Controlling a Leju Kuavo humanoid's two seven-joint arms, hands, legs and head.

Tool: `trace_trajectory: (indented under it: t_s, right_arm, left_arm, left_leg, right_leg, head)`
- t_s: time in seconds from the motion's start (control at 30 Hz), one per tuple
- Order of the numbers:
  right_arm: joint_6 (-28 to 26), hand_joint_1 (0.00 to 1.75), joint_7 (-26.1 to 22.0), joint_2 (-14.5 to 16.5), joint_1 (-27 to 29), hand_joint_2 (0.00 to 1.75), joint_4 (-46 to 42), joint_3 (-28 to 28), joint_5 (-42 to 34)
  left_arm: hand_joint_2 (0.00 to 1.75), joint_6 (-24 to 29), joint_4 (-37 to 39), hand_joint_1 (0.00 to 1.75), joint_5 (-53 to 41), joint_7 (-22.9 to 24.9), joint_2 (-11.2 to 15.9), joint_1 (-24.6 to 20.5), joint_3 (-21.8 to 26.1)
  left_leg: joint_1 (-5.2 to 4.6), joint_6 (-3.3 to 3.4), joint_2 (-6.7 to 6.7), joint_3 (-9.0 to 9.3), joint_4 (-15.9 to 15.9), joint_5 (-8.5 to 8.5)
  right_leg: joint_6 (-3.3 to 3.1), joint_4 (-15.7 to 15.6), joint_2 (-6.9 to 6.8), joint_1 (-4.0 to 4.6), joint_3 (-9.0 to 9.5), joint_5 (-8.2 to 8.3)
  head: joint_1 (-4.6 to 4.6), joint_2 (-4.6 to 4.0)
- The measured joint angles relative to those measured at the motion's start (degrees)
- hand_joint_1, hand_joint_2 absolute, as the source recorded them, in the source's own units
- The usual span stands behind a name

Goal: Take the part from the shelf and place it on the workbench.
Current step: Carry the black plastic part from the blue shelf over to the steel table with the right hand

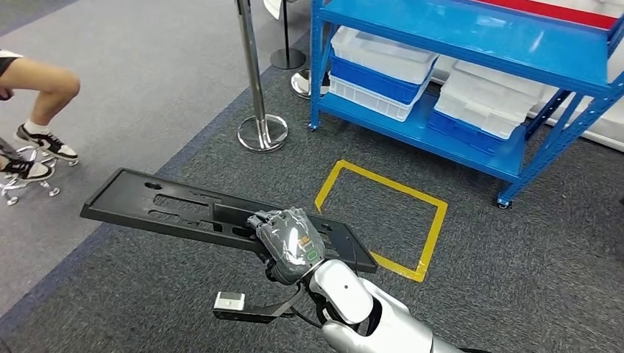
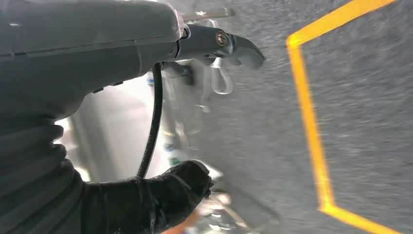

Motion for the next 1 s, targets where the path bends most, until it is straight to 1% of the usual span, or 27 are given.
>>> trace_trajectory:
  t_s: [0.03, 0.07, 0.1, 0.13, 0.17, 0.2, 0.23, 0.27, 0.3, 0.33, 0.4, 0.43, 0.47, 0.53, 0.57, 0.6, 0.67, 0.7, 0.73, 0.77, 0.8, 0.83, 0.87, 0.9, 0.93, 0.97, 1.0]
  right_arm:
    - [0.0, 1.75, 0.0, 0.0, 0.0, 1.75, 0.0, 0.1, -0.1]
    - [0.0, 1.75, 0.0, 0.0, 0.0, 1.75, 0.1, 0.2, -0.1]
    - [-0.1, 1.75, 0.0, -0.1, 0.1, 1.75, 0.1, 0.3, -0.1]
    - [-0.1, 1.75, 0.1, -0.2, 0.2, 1.75, 0.2, 0.4, -0.1]
    - [-0.1, 1.75, 0.1, -0.3, 0.3, 1.75, 0.2, 0.4, -0.1]
    - [-0.2, 1.75, 0.1, -0.5, 0.3, 1.75, 0.3, 0.4, -0.1]
    - [-0.2, 1.75, 0.2, -0.7, 0.4, 1.75, 0.4, 0.5, -0.1]
    - [-0.2, 1.75, 0.2, -0.8, 0.5, 1.75, 0.5, 0.6, -0.1]
    - [-0.2, 1.75, 0.2, -0.9, 0.6, 1.75, 0.5, 0.7, -0.1]
    - [-0.1, 1.75, 0.2, -0.9, 0.6, 1.75, 0.5, 0.7, -0.1]
    - [-0.1, 1.75, 0.3, -1.3, 0.6, 1.75, 0.0, 0.7, -0.1]
    - [0.0, 1.75, 0.3, -1.7, 0.7, 1.75, -0.6, 0.7, -0.1]
    - [0.2, 1.75, 0.4, -2.3, 0.9, 1.75, -1.2, 0.7, -0.2]
    - [0.8, 1.75, 0.5, -3.3, 1.3, 1.75, -2.5, 0.5, -0.2]
    - [1.1, 1.75, 0.5, -3.6, 1.6, 1.75, -3.0, 0.4, -0.2]
    - [1.4, 1.75, 0.4, -3.8, 1.7, 1.75, -3.5, 0.4, -0.1]
    - [1.7, 1.75, 0.2, -4.1, 2.1, 1.75, -4.1, 0.2, -0.1]
    - [1.8, 1.75, 0.2, -4.3, 2.3, 1.75, -4.3, 0.2, -0.1]
    - [1.8, 1.75, 0.1, -4.5, 2.5, 1.75, -4.3, 0.1, -0.1]
    - [1.9, 1.75, 0.1, -4.7, 2.7, 1.75, -4.4, 0.1, -0.1]
    - [1.9, 1.75, 0.1, -4.9, 2.8, 1.75, -4.4, 0.1, -0.1]
    - [2.0, 1.75, 0.1, -5.0, 2.9, 1.75, -4.5, 0.0, -0.1]
    - [2.0, 1.75, 0.1, -5.1, 3.0, 1.75, -4.7, -0.1, -0.1]
    - [2.0, 1.75, 0.0, -5.3, 3.0, 1.75, -4.9, -0.3, -0.1]
    - [2.0, 1.75, 0.0, -5.4, 3.1, 1.75, -5.1, -0.5, -0.1]
    - [2.0, 1.75, -0.1, -5.5, 3.1, 1.75, -5.3, -0.6, -0.1]
    - [2.0, 1.75, -0.1, -5.7, 3.2, 1.75, -5.4, -0.7, -0.1]
  left_arm:
    - [1.75, 0.0, 0.0, 0.0, 0.0, -0.6, 0.0, 0.2, 0.0]
    - [1.75, 0.0, 0.0, 0.0, 0.0, -1.0, 0.0, 0.4, 0.1]
    - [1.75, 0.1, 0.0, 0.0, -0.1, -1.2, 0.0, 0.5, 0.2]
    - [1.75, 0.2, 0.0, 0.0, -0.1, -1.4, 0.0, 0.6, 0.2]
    - [1.75, 0.3, 0.0, 0.0, -0.2, -1.4, 0.1, 0.5, 0.3]
    - [1.75, 0.4, 0.0, 0.0, -0.2, -1.4, 0.1, 0.5, 0.3]
    - [1.75, 0.4, 0.0, 0.0, -0.1, -1.5, 0.1, 0.5, 0.3]
    - [1.75, 0.5, 0.0, 0.0, -0.1, -1.5, 0.1, 0.6, 0.4]
    - [1.75, 0.6, 0.0, 0.0, -0.1, -1.5, 0.1, 0.6, 0.5]
    - [1.75, 0.7, 0.0, 0.0, -0.2, -1.5, 0.0, 0.6, 0.5]
    - [1.75, 1.3, 0.0, 0.0, -0.4, -1.5, -0.4, 0.6, 0.6]
    - [1.75, 1.8, 0.0, 0.0, -0.4, -1.5, -0.7, 0.7, 0.7]
    - [1.75, 2.4, 0.0, 0.0, -0.5, -1.5, -1.0, 0.8, 0.7]
    - [1.75, 3.1, 0.0, 0.0, -0.7, -1.5, -1.4, 1.2, 0.7]
    - [1.75, 3.2, 0.0, 0.0, -0.8, -1.4, -1.6, 1.3, 0.7]
    - [1.75, 3.2, 0.0, 0.0, -0.8, -1.4, -1.7, 1.4, 0.7]
    - [1.75, 3.3, 0.0, 0.0, -0.9, -1.2, -2.1, 1.2, 0.7]
    - [1.75, 3.3, 0.0, 0.0, -0.9, -1.2, -2.2, 1.2, 0.7]
    - [1.75, 3.4, 0.0, 0.0, -0.9, -1.2, -2.3, 1.1, 0.7]
    - [1.75, 3.5, 0.0, 0.0, -0.9, -1.2, -2.3, 1.1, 0.7]
    - [1.75, 3.5, 0.0, 0.0, -1.0, -1.2, -2.4, 1.2, 0.7]
    - [1.75, 3.6, 0.0, 0.0, -1.0, -1.2, -2.4, 1.2, 0.7]
    - [1.75, 3.6, 0.0, 0.0, -1.0, -1.2, -2.5, 1.2, 0.7]
    - [1.75, 3.7, 0.0, 0.0, -1.1, -1.2, -2.6, 1.2, 0.7]
    - [1.75, 3.7, 0.0, 0.0, -1.1, -1.2, -2.7, 1.2, 0.7]
    - [1.75, 3.8, 0.0, 0.0, -1.1, -1.2, -2.8, 1.2, 0.7]
    - [1.75, 3.8, 0.0, 0.0, -1.1, -1.2, -2.9, 1.3, 0.7]
  left_leg:
    - [-0.05, 0.77, -0.52, -0.41, -0.1, 0.44]
    - [-0.04, 1.4, -1.06, -0.71, -0.2, 1.0]
    - [0.04, 1.94, -1.52, -1.09, -0.3, 1.58]
    - [0.03, 2.34, -1.99, -1.6, -0.3, 2.18]
    - [-0.05, 2.65, -2.57, -2.26, -0.3, 2.76]
    - [-0.18, 2.84, -3.3, -3.0, -0.2, 3.34]
    - [-0.31, 2.94, -4.11, -3.75, -0.1, 3.87]
    - [-0.41, 2.98, -4.97, -4.43, -0.1, 4.36]
    - [-0.49, 2.93, -5.83, -4.96, 0.0, 4.78]
    - [-0.54, 2.86, -6.63, -5.34, 0.1, 5.15]
    - [-0.56, 2.54, -8.05, -5.91, 0.1, 5.81]
    - [-0.47, 2.24, -8.65, -6.19, 0.1, 6.14]
    - [-0.32, 1.88, -9.27, -6.45, 0.1, 6.47]
    - [-0.15, 1.14, -10.21, -6.81, -0.1, 7.02]
    - [-0.22, 0.92, -9.68, -7.11, 0.3, 6.74]
    - [-0.33, 0.78, -8.56, -7.77, 1.5, 5.77]
    - [-0.39, 0.5, -5.68, -10.34, 7.4, 2.02]
    - [-0.3, 0.25, -4.94, -11.79, 11.0, 0.18]
    - [-0.19, -0.04, -4.54, -12.71, 13.8, -0.92]
    - [-0.07, -0.28, -4.31, -12.88, 15.0, -1.17]
    - [0.08, -0.51, -3.98, -11.73, 13.7, -0.33]
    - [0.21, -0.67, -3.39, -9.57, 10.5, 1.13]
    - [0.23, -0.69, -2.27, -7.33, 6.7, 2.14]
    - [0.18, -0.52, -1.27, -5.36, 3.3, 3.13]
    - [0.08, -0.16, -0.64, -4.39, 1.4, 3.46]
    - [-0.09, 0.33, -0.46, -4.3, 0.9, 3.37]
    - [-0.19, 0.81, -1.0, -4.5, 1.0, 3.64]
  right_leg:
    - [0.47, 0.1, 0.03, -0.22, -0.11, 0.16]
    - [0.88, 0.8, 1.12, -0.5, -0.38, -0.53]
    - [1.22, 2.4, 2.89, -0.69, -0.99, -2.11]
    - [1.49, 5.1, 5.09, -0.87, -1.93, -4.42]
    - [1.6, 8.6, 6.8, -0.92, -3.08, -7.01]
    - [1.61, 11.9, 7.67, -0.9, -3.98, -9.03]
    - [1.54, 14.0, 8.07, -0.85, -4.21, -10.11]
    - [1.36, 14.2, 8.28, -0.78, -3.48, -10.13]
    - [1.08, 12.3, 8.5, -0.67, -1.72, -9.17]
    - [0.65, 8.8, 9.11, -0.52, 0.84, -7.68]
    - [-0.42, 1.5, 11.73, -0.33, 5.43, -5.82]
    - [-0.79, -0.6, 12.65, -0.21, 6.62, -5.49]
    - [-1.03, -1.5, 13.03, -0.12, 6.99, -5.55]
    - [-1.2, -2.3, 11.7, -0.18, 7.12, -4.9]
    - [-1.34, -2.8, 11.01, -0.36, 7.27, -4.46]
    - [-1.5, -3.4, 10.24, -0.54, 7.37, -4.01]
    - [-1.67, -3.9, 8.62, -0.58, 7.23, -3.54]
    - [-1.71, -3.7, 7.68, -0.52, 7.01, -3.48]
    - [-1.69, -3.5, 6.75, -0.49, 6.77, -3.47]
    - [-1.68, -3.3, 5.9, -0.49, 6.54, -3.48]
    - [-1.61, -3.0, 5.05, -0.54, 6.25, -3.52]
    - [-1.44, -2.6, 4.32, -0.63, 5.96, -3.63]
    - [-1.17, -2.1, 3.65, -0.66, 5.68, -3.79]
    - [-0.8, -1.5, 2.97, -0.58, 5.4, -4.03]
    - [-0.41, -1.1, 2.47, -0.46, 5.24, -4.18]
    - [-0.04, -1.0, 1.99, -0.3, 5.19, -4.22]
    - [0.29, -0.9, 1.52, -0.2, 5.19, -4.18]
  head:
    - [-0.01, 0.0]
    - [0.0, 0.0]
    - [0.01, -0.01]
    - [0.01, -0.01]
    - [0.02, -0.01]
    - [0.02, -0.02]
    - [0.01, -0.01]
    - [0.01, -0.01]
    - [0.01, 0.0]
    - [0.01, 0.01]
    - [-0.02, 0.01]
    - [0.01, 0.0]
    - [0.06, 0.0]
    - [0.15, -0.01]
    - [0.14, -0.01]
    - [0.09, -0.01]
    - [0.0, -0.01]
    - [-0.03, -0.01]
    - [-0.03, -0.01]
    - [-0.03, -0.01]
    - [-0.04, -0.01]
    - [-0.04, -0.01]
    - [-0.04, -0.01]
    - [-0.01, -0.01]
    - [0.0, -0.01]
    - [0.04, -0.01]
    - [0.08, -0.01]
